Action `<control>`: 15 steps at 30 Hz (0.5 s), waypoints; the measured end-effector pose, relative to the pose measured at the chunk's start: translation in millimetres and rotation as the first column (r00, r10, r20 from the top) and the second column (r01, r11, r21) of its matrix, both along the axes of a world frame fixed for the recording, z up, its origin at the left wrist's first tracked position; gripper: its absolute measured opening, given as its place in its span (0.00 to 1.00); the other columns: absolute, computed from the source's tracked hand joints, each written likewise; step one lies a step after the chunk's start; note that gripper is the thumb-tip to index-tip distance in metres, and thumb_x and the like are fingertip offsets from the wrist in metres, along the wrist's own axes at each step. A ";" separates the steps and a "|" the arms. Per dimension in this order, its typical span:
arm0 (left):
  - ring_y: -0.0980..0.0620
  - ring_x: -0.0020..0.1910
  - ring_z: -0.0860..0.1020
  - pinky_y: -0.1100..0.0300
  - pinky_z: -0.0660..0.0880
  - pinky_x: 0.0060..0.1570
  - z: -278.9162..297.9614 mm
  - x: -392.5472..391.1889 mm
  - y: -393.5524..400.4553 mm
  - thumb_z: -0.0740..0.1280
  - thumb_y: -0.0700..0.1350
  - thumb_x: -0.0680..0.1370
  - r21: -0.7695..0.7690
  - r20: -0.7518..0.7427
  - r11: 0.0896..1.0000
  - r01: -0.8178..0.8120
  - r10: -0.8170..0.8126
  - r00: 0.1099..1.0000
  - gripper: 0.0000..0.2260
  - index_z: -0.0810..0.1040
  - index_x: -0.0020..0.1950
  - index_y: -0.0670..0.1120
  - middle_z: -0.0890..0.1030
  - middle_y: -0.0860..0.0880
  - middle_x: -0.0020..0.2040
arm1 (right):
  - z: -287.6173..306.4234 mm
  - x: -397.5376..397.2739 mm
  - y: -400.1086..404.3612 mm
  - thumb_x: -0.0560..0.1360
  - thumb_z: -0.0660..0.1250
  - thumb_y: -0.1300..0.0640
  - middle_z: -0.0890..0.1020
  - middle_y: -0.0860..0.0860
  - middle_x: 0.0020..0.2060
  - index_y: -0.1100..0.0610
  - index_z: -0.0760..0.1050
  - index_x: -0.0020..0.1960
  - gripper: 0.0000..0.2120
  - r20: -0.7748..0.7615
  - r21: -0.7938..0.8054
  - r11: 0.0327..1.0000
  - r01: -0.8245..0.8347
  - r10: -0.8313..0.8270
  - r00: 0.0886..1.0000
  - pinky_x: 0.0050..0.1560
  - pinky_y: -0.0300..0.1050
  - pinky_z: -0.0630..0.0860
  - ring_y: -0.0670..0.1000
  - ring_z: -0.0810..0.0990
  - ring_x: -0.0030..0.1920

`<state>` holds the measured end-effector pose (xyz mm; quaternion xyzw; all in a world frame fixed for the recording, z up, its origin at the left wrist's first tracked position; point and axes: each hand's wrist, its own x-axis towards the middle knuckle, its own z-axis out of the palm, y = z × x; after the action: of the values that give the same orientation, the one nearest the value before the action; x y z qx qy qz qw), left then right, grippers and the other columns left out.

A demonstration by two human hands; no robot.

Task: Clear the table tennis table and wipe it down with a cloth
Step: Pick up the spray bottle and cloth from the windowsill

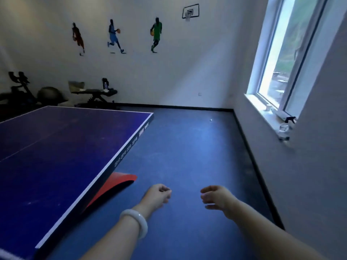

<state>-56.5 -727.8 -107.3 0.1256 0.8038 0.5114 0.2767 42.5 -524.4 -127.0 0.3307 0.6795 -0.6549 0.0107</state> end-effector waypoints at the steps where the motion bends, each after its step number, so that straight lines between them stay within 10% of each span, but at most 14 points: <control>1: 0.54 0.33 0.72 0.65 0.66 0.31 -2.6 -23.1 21.5 0.64 0.37 0.80 -0.003 -0.012 0.999 0.033 -0.033 0.999 0.05 0.73 0.45 0.44 0.76 0.46 0.39 | -1.9 -15.0 18.8 0.75 0.68 0.68 0.78 0.56 0.37 0.63 0.77 0.54 0.09 0.008 0.018 1.000 0.020 -0.020 1.000 0.43 0.45 0.78 0.51 0.77 0.37; 15: 0.52 0.48 0.78 0.64 0.71 0.44 -13.6 -206.8 371.7 0.66 0.47 0.77 -0.370 -0.305 0.763 0.530 -0.638 0.707 0.09 0.79 0.55 0.47 0.81 0.51 0.48 | -10.2 -125.4 297.6 0.72 0.71 0.69 0.79 0.51 0.35 0.61 0.78 0.51 0.10 0.156 0.315 0.921 0.231 -0.290 0.944 0.34 0.41 0.77 0.49 0.76 0.33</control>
<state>-263.3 -356.1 -120.8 0.4440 0.8195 0.2496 0.2627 -82.9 -226.8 -137.2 0.4804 0.7139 -0.5062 -0.0579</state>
